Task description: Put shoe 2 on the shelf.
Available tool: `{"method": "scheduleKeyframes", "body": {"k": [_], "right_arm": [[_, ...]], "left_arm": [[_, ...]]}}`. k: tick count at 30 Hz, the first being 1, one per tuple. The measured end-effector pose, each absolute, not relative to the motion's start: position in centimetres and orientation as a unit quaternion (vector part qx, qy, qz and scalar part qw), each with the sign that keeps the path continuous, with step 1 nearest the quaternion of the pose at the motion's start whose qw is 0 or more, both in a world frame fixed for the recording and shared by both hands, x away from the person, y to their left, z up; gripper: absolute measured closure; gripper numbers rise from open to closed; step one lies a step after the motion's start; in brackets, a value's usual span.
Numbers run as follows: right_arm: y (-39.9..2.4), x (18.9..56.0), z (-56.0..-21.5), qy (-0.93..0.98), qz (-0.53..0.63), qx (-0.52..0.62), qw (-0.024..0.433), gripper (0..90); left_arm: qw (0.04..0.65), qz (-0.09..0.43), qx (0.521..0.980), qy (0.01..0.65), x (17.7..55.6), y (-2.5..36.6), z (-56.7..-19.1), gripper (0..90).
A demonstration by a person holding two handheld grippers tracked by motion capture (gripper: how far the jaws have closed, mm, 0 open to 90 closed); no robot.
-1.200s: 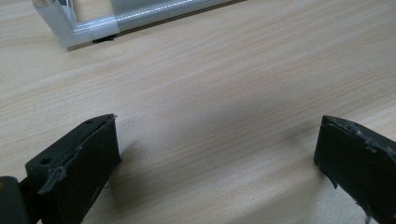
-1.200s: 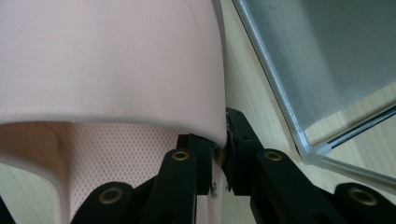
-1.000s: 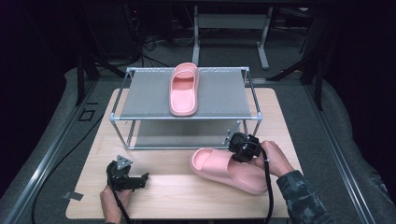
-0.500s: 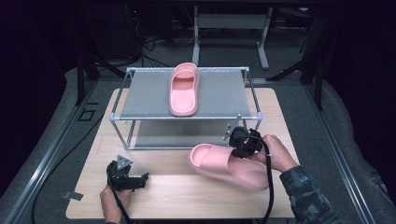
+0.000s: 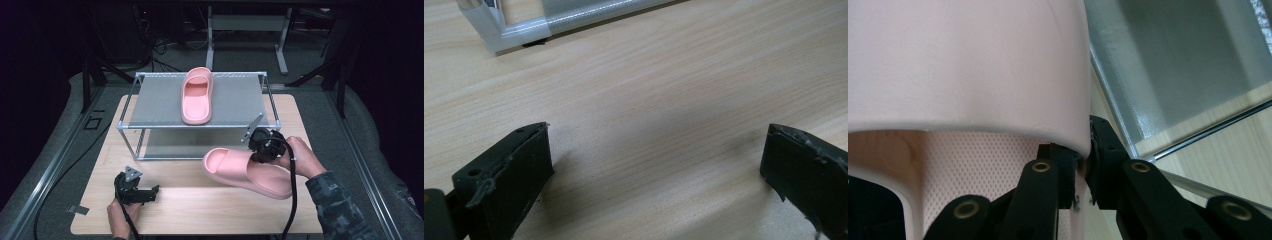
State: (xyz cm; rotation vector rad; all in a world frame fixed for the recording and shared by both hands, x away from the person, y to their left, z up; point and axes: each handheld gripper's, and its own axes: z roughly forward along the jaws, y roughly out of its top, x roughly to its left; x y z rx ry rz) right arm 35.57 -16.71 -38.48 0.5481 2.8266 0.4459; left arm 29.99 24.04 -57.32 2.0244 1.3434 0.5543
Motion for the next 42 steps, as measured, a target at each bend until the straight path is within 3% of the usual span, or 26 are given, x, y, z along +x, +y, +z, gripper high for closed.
{"method": "scheduleKeyframes", "body": {"k": [27,42], "right_arm": [[-16.7,37.6,-32.4,0.958,0.166,0.195,0.126,83.1],[-17.9,40.7,-30.0,0.933,0.177,0.275,0.147,83.1]], "left_arm": [[0.319,0.211,0.77,0.511,30.0,24.0,-57.3,0.0],[0.319,0.211,0.77,0.511,30.0,24.0,-57.3,0.1]]}}
